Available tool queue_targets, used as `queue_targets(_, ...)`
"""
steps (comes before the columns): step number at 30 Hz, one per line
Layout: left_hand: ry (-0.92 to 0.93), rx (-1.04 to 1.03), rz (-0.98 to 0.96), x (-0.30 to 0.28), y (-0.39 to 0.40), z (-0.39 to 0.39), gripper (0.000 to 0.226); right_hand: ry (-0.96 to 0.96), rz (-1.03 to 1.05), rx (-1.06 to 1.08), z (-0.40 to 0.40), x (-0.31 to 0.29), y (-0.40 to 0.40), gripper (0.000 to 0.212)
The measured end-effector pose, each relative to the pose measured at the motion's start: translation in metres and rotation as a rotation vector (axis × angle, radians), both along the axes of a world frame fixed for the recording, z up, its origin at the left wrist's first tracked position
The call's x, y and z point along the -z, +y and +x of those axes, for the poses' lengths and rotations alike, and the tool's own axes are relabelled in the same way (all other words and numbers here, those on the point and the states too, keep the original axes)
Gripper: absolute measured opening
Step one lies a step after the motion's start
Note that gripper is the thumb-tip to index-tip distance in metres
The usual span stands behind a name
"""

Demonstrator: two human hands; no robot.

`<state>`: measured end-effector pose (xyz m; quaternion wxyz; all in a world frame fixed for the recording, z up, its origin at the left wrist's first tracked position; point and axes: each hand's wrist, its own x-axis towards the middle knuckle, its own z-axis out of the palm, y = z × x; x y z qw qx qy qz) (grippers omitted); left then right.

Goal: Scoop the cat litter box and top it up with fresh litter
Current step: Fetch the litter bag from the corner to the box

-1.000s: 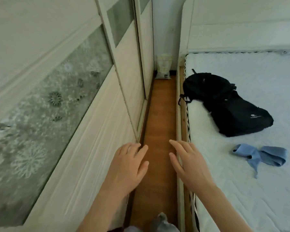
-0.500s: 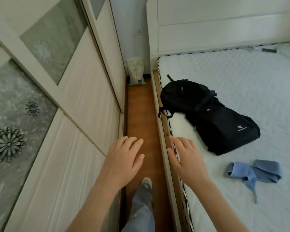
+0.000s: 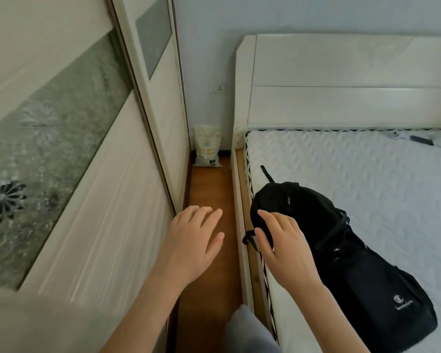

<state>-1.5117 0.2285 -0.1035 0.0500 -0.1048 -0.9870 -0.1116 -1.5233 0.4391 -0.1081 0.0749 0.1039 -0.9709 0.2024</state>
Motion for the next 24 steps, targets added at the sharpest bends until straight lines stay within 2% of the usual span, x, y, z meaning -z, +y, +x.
queue_targets(6,-0.034,-0.067,-0.051,0.015,-0.012,-0.112,0.057,0.003,-0.015,-0.075,-0.134,0.012,-0.009,0.048)
queue_targets(14,-0.037,-0.136,-0.084,-0.011,-0.019,-0.261,0.057,-0.016,-0.086,-0.195,-0.301,0.009,-0.018,0.039)
queue_targets(24,-0.112,-0.115,-0.077,0.007,-0.030,-0.401,0.059,-0.081,-0.078,-0.225,-0.445,0.023,-0.036,0.043)
